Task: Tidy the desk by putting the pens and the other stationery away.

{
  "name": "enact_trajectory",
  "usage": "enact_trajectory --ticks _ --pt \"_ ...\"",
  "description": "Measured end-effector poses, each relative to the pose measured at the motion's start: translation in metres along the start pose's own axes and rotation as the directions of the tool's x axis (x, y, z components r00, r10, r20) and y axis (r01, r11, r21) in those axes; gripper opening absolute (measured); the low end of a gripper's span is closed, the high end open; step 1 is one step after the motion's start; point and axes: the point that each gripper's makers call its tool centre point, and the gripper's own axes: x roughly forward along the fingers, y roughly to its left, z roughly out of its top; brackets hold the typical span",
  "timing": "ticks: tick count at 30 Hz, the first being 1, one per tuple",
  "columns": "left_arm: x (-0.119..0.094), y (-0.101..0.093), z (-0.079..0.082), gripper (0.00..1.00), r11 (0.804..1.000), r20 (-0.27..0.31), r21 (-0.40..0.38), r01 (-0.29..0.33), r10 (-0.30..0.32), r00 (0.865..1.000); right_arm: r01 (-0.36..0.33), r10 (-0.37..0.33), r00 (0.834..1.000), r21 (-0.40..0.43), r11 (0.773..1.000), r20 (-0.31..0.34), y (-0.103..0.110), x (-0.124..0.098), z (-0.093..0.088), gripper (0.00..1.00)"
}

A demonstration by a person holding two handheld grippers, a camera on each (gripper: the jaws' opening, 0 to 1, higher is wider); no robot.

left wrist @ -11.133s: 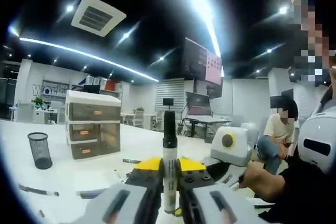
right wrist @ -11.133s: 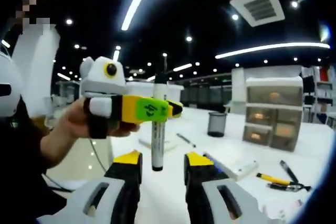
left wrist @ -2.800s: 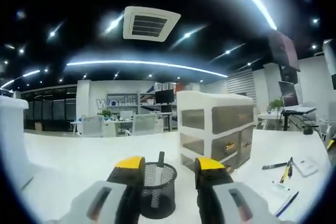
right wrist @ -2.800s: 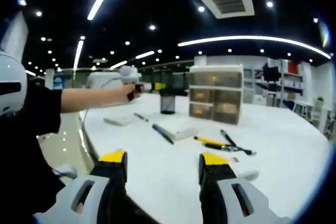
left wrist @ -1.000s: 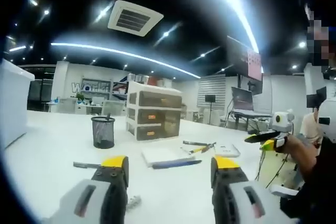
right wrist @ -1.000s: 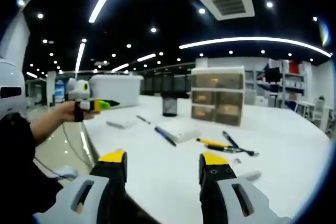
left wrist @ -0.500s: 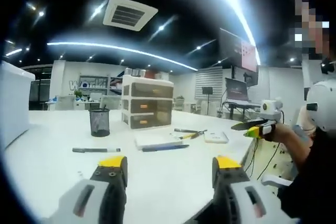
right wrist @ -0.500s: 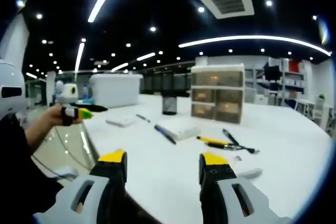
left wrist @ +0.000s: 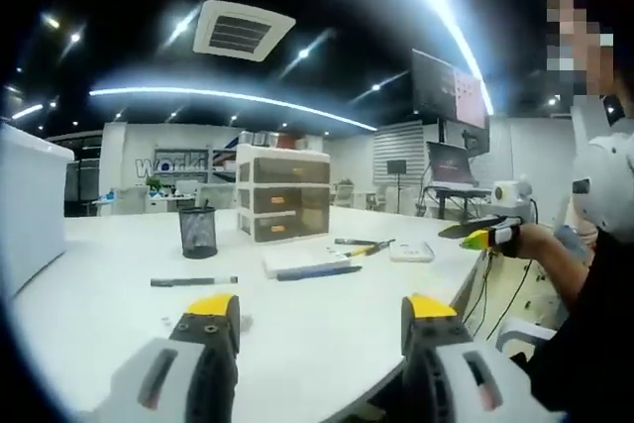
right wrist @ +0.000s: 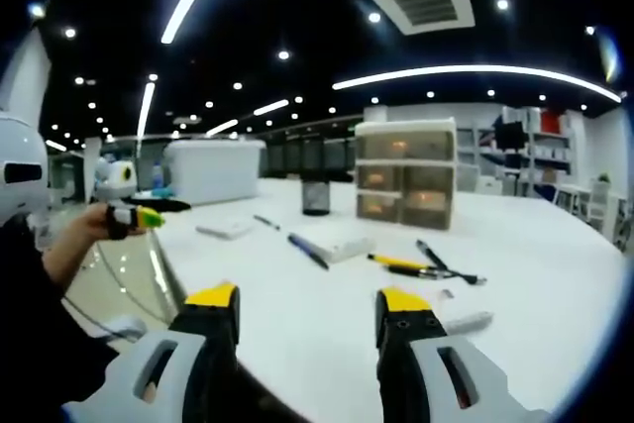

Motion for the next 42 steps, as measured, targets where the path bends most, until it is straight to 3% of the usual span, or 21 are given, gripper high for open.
enact_trajectory --ticks 11,25,31,42 --pt "-0.009 0.001 0.004 0.66 1.0 0.02 0.008 -0.02 0.02 1.0 -0.014 0.012 0.999 -0.045 0.999 -0.053 -0.001 0.005 0.001 0.53" --pt "-0.023 0.012 -0.002 0.66 0.999 0.02 0.003 -0.036 0.036 0.999 -0.072 0.038 0.986 -0.202 0.977 -0.163 -0.004 0.023 0.025 0.54" --pt "-0.03 0.02 -0.005 0.67 0.999 0.038 -0.018 -0.052 0.052 0.998 -0.121 0.071 0.978 -0.252 0.96 -0.198 0.002 0.038 0.04 0.54" --pt "-0.039 0.029 -0.006 0.67 0.998 0.041 -0.013 -0.066 0.067 0.997 -0.244 0.159 0.947 -0.3 0.922 -0.279 0.023 0.08 0.056 0.55"
